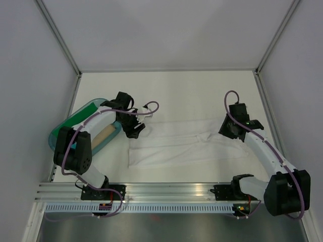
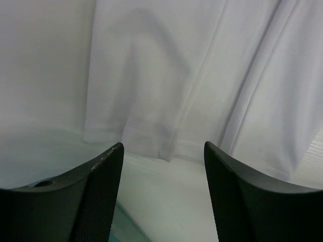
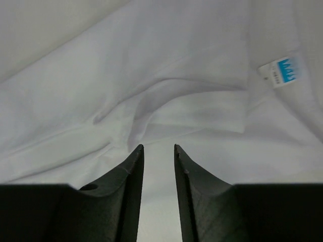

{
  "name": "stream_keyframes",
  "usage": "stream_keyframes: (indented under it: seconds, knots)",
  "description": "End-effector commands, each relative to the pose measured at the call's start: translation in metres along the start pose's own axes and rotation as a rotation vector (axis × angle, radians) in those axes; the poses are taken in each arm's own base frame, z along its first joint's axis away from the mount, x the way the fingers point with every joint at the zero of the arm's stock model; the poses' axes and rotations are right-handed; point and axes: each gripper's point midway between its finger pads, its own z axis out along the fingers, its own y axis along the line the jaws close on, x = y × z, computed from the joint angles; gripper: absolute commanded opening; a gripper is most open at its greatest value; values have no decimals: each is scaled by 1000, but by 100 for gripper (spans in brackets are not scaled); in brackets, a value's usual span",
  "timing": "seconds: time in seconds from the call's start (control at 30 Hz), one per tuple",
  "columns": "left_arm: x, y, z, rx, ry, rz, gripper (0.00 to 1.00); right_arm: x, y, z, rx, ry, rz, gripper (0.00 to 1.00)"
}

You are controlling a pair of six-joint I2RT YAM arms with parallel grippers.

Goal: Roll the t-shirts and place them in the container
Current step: Fold the tshirt

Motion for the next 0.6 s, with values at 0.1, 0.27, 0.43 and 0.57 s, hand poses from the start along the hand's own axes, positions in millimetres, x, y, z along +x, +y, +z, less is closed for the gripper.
stream_keyframes:
  seconds: [0.1,0.27,0.43,0.57]
  knots:
    - [-114,-36,-41,-39,-203,253,70,-17,-67,21,50,28,224,29]
    - [-210,-96,-11,31,-279,356,67,-18,-96,33,88,35,282,28]
    - [-275,-112,36,-19,-348,409,63,-14,-103,39,80,41,302,29]
    - [-290,-142,78,34,-339,453,61,-10,-101,43,62,45,298,30]
